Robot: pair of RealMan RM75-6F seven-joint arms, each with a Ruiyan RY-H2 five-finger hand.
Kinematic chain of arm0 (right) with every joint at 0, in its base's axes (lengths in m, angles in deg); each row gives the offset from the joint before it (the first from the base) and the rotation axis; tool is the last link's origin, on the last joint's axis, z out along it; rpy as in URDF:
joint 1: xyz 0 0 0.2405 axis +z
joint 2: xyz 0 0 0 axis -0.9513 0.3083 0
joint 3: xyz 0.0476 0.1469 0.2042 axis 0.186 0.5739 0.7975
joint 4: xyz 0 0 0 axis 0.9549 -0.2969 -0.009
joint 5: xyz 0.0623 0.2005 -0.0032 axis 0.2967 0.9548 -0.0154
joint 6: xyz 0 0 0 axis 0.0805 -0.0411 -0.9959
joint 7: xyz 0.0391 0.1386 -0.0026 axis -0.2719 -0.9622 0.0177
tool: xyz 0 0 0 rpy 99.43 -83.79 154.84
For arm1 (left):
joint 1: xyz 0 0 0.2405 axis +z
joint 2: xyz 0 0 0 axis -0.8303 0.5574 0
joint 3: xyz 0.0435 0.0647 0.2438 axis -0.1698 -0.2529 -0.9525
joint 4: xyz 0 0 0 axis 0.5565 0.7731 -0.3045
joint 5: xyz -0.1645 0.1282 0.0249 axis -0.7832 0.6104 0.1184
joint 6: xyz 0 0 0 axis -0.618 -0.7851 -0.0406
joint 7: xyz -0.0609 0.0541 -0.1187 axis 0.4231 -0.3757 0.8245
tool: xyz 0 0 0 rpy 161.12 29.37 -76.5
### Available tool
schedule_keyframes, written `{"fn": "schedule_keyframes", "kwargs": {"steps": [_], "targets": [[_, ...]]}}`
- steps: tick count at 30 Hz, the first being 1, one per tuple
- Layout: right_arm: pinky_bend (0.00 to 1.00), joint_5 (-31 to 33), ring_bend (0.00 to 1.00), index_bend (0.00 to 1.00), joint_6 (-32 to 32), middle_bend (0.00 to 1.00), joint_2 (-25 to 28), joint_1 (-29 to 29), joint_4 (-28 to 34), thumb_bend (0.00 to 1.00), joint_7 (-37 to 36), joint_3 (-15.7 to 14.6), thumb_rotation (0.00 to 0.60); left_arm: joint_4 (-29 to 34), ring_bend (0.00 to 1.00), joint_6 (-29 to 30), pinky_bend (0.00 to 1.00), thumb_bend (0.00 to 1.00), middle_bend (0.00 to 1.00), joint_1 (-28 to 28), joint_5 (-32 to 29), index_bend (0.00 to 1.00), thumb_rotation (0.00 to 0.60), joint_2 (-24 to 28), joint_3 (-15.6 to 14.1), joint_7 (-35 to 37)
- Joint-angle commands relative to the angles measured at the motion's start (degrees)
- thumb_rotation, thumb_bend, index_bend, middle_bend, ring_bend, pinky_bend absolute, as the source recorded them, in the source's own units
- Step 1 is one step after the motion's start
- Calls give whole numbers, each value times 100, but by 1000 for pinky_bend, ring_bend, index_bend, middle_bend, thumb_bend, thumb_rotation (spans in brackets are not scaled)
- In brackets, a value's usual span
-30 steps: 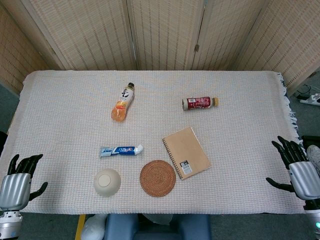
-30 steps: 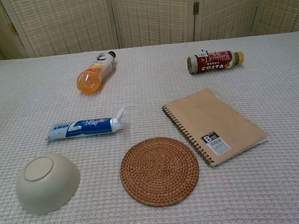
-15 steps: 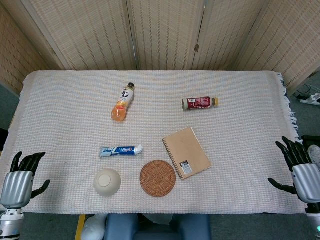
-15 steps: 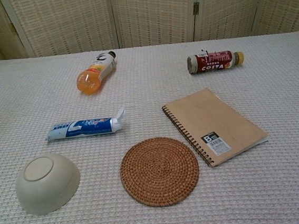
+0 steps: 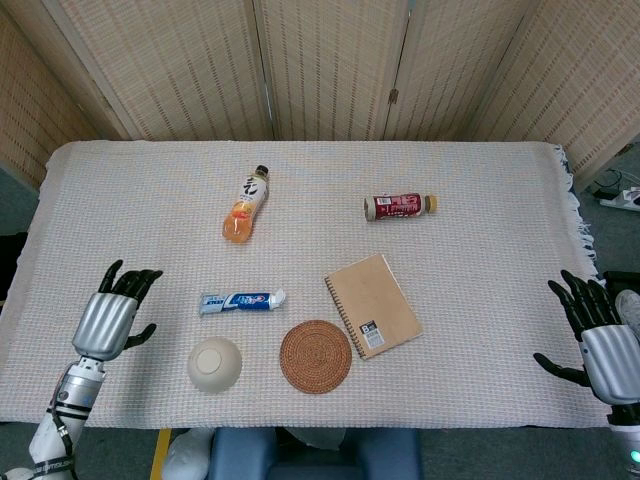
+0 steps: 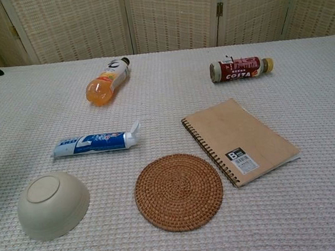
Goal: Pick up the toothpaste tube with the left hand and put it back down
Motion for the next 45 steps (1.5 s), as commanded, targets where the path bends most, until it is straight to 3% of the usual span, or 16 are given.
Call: {"fn": "schedule_keyframes", "kwargs": {"steps": [1,7,13,28,33,40,45], "targets": [[0,19,3,0,3,1,-1,0,-10,118,-10,7,600,-262,204,-719,74,288,231,-565,-532,178,600,-420,191,-532],[0,77,3,0,47,1,-12,5,-45,117,-40,16,600,-700,198,-1240,73,288,231,-1012,-1217,171,600,-1019,246,-1059],[0,99,2,0,70,1,-33,12,-95,117,-68,22,600,-1148,199,-1390,76,288,231,-1321,-1804,171,600,-1662,186,-1644],[0,227,3,0,188,1,-78,31,-204,117,-136,37,600,-2565,218,-1274,96,289,231,-1730,-2114,191,600,-2693,408,-1363],[0,254,2,0,215,1,-81,38,-204,117,-116,46,600,-2811,232,-1308,102,289,231,-1780,-2170,209,600,-2777,483,-1138],[0,273,2,0,257,1,-93,52,-208,117,-105,47,600,-2470,234,-1395,100,290,241,-1782,-1934,246,600,-2630,237,-1023],[0,280,2,0,246,1,-81,41,-192,117,-98,46,600,-2457,256,-1435,115,291,290,-1856,-1951,293,600,-2663,228,-1069]]}}
